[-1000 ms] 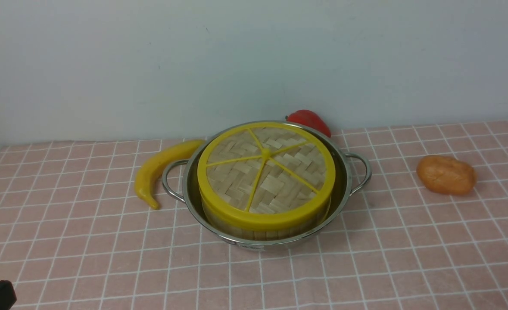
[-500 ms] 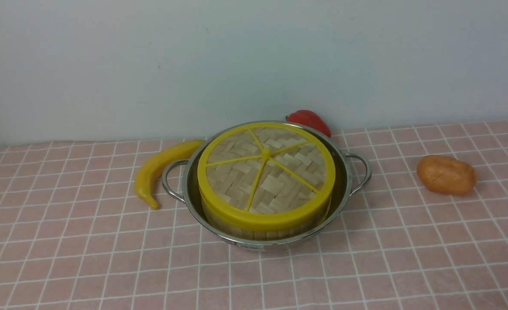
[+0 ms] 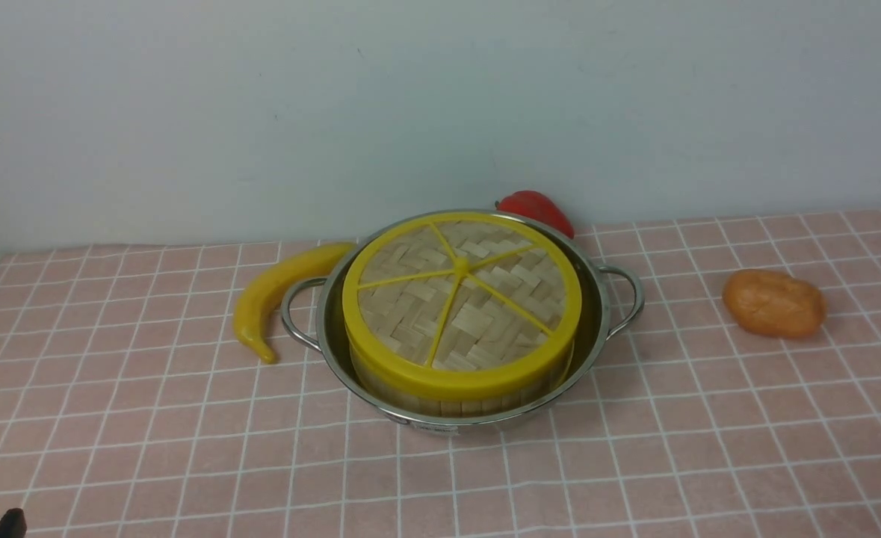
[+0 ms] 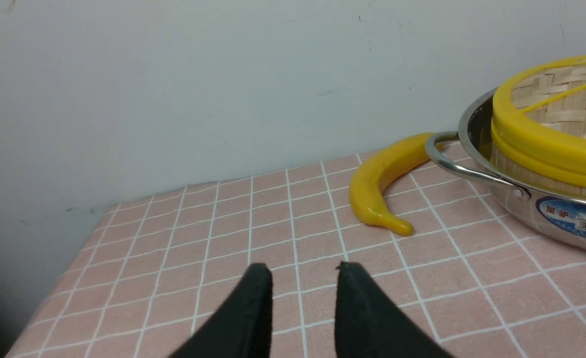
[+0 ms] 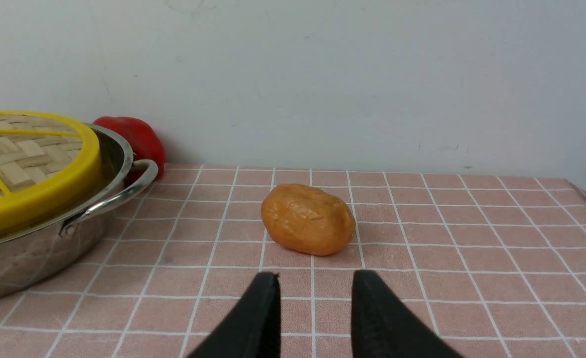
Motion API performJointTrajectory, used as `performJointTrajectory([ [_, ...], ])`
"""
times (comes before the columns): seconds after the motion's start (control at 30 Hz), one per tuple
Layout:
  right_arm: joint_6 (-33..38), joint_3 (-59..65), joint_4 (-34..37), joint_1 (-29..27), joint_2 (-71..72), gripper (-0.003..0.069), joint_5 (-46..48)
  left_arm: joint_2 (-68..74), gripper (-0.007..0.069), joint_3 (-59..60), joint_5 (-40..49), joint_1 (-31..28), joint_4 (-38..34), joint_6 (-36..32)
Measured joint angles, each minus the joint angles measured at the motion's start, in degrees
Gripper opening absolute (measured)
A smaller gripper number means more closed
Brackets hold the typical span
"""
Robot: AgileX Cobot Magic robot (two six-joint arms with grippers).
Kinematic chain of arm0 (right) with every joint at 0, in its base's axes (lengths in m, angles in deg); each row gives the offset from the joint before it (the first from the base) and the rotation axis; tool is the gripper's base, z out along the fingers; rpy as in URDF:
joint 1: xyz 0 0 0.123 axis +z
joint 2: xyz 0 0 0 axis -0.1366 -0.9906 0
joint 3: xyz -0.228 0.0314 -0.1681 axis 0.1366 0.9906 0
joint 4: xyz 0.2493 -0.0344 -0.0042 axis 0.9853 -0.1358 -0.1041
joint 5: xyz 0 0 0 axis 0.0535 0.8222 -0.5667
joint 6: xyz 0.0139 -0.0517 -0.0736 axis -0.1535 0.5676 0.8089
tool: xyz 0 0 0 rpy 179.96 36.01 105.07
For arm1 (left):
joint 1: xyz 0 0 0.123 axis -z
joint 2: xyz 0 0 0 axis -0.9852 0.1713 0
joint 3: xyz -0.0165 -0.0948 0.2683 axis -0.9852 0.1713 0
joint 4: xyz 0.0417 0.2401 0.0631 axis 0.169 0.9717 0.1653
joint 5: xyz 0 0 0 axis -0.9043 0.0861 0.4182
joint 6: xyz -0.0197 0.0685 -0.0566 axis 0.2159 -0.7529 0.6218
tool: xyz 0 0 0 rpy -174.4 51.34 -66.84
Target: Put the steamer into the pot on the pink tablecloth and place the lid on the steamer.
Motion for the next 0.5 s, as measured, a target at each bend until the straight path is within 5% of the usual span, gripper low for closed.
performJointTrajectory([
  [0.5, 0.0, 0.0, 0.0, 0.0, 0.0, 0.0240, 0.0, 0.0, 0.0210, 0.0, 0.0, 0.0, 0.0, 0.0],
])
